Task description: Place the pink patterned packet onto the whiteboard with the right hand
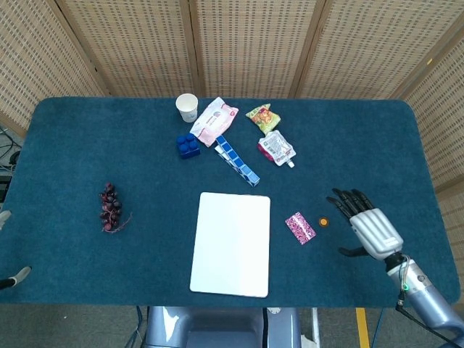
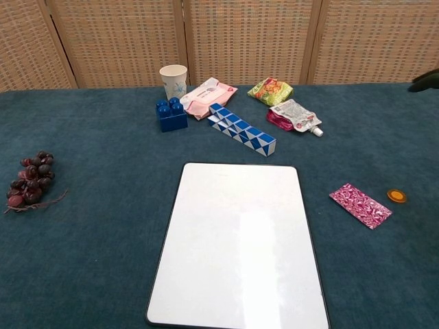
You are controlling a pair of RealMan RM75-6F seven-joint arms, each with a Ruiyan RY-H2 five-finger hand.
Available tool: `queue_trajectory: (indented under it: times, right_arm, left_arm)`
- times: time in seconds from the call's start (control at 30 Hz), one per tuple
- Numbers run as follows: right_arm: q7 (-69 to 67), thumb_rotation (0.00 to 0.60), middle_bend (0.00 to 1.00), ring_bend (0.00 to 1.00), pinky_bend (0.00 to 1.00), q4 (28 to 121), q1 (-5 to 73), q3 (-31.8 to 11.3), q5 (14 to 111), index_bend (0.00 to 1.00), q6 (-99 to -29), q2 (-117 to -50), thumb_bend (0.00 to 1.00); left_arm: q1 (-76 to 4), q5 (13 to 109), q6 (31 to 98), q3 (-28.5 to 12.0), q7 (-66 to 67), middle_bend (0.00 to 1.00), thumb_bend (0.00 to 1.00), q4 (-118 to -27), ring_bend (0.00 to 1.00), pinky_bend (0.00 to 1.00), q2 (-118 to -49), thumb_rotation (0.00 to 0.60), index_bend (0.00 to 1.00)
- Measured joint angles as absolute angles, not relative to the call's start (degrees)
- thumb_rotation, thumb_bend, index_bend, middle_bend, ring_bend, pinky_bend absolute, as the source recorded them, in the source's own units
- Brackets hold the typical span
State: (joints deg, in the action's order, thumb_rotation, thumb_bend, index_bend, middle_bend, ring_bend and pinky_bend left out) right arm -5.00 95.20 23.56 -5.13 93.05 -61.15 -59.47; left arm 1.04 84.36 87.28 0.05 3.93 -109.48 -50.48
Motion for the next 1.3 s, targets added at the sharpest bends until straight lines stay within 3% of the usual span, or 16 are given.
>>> queue_trajectory:
  times: [0.27,0.57,0.7,1.3]
  right_arm:
    - [-0.58,0.600,0.00,0.00,0.00,93.55,34.76,-6.94,91.81,0.11,-47.57,-61.72,0.00]
    - [4.72,0.600,0.00,0.00,0.00,84.91,41.04,-6.44,90.41,0.18,-40.36,-68.31,0.00]
    - [4.00,0.600,0.00,0.00,0.00,81.74,41.72,-5.56,90.11,0.23,-40.11,-70.84,0.00]
    - [0.23,0.600,0.00,0.00,0.00,73.33,41.46,-2.03,88.96,0.23,-43.07,-78.58,0.00]
  left_arm:
    - [-0.49,80.88,84.05,-0.77,4.97,0.00,0.00,-108.57,0.00,0.00,-51.42,0.600,0.00]
    - [-1.78,77.44,81.52,-1.59,5.46,0.00,0.00,-107.78,0.00,0.00,-52.00,0.600,0.00]
    - [-2.26,76.43,80.61,-1.81,5.53,0.00,0.00,-107.43,0.00,0.00,-52.21,0.600,0.00]
    - [-2.90,75.29,79.51,-1.66,6.36,0.00,0.00,-107.16,0.00,0.00,-52.65,0.600,0.00]
